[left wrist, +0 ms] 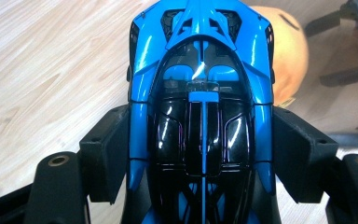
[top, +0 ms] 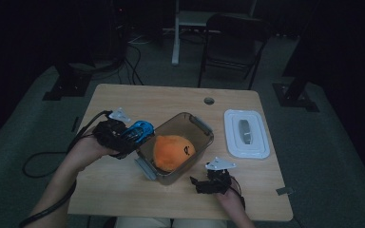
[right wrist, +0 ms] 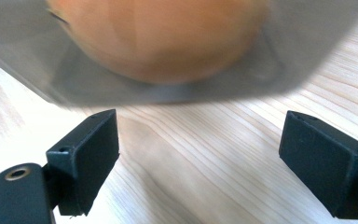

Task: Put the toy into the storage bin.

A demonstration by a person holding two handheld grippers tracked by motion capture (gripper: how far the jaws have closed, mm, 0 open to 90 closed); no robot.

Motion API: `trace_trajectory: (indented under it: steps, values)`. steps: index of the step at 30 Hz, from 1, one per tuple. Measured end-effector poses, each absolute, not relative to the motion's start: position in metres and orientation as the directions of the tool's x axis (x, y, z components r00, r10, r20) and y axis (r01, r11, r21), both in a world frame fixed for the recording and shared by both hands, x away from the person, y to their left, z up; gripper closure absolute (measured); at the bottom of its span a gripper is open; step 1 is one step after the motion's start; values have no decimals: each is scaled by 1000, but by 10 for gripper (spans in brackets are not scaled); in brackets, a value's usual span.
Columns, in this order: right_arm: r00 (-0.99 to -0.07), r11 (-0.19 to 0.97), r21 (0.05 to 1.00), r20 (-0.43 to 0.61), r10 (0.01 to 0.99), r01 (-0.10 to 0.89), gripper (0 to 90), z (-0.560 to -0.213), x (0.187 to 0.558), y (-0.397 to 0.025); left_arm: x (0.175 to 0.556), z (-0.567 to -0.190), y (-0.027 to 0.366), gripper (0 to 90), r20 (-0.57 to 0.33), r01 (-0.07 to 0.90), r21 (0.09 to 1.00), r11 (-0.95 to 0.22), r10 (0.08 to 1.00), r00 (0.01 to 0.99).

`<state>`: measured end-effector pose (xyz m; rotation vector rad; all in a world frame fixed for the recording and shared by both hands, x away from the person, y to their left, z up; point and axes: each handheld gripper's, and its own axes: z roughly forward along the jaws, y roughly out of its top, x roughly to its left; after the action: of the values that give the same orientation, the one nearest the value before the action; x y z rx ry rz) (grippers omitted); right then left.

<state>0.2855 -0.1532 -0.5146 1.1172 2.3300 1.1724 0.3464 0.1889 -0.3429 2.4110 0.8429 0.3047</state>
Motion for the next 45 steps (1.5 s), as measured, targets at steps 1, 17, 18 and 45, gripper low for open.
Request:
trace_trajectory:
  steps: [1, 17, 18, 45]
  values:
    - [-643, 356, 780, 76, 762, 514, 117, -515, 285, -157, 347, -343, 183, 288, 31, 497, 576, -649, 625, 780]
    - [-595, 294, 782, 120, 795, 550, 117, -517, 290, -180, 376, -346, 109, 288, 16, 437, 548, -713, 531, 847]
    - [-595, 297, 781, 116, 795, 550, 117, -518, 290, -180, 377, -348, 106, 288, 27, 430, 543, -721, 528, 849]
    - [-608, 291, 773, 150, 780, 564, 118, -521, 292, -183, 406, -387, 75, 285, 38, 467, 462, -754, 543, 839]
